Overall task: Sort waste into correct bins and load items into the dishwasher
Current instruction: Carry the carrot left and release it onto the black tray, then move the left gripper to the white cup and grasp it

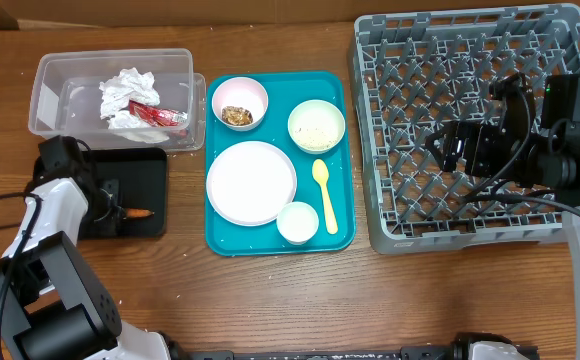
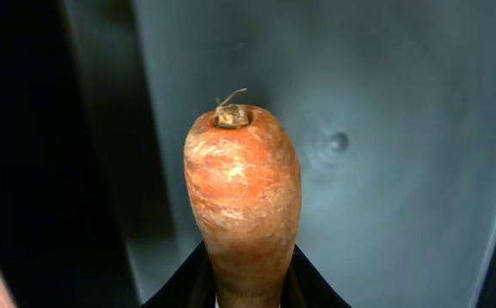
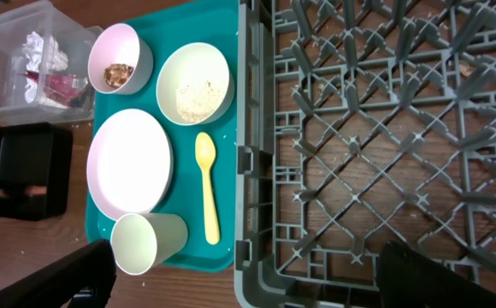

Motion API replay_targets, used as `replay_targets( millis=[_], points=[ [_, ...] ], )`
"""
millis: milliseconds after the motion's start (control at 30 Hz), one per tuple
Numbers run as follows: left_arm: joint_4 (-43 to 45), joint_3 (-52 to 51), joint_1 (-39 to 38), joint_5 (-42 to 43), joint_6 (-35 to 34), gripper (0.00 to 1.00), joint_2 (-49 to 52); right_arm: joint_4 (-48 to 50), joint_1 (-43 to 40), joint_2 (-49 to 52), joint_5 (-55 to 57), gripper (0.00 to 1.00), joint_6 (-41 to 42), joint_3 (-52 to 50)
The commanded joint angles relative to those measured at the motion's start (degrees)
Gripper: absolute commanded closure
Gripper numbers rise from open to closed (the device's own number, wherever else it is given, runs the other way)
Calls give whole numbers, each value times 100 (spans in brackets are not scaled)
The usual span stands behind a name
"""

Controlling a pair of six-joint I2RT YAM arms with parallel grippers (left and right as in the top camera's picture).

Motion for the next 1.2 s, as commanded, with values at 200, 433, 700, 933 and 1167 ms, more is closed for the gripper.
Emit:
replay_targets(
  millis=[200, 433, 700, 933, 1167],
  points=[
    [1163, 330, 9, 688, 848, 17, -190, -76, -9, 61, 4, 0, -7, 116],
    [1045, 1102, -46, 713, 1799, 0, -868, -114, -9, 61, 4, 0, -7, 116],
    [612, 1587, -863, 1626, 4295, 0, -2116, -90, -9, 61, 4, 0, -9, 116],
    [-199, 1578, -2304, 2330, 6494, 13, -2323, -92, -9, 61, 4, 0, -9, 116],
    [-1255, 1565, -3630, 2365, 6730, 43, -1541, -90, -9, 61, 4, 0, -9, 116]
  ],
)
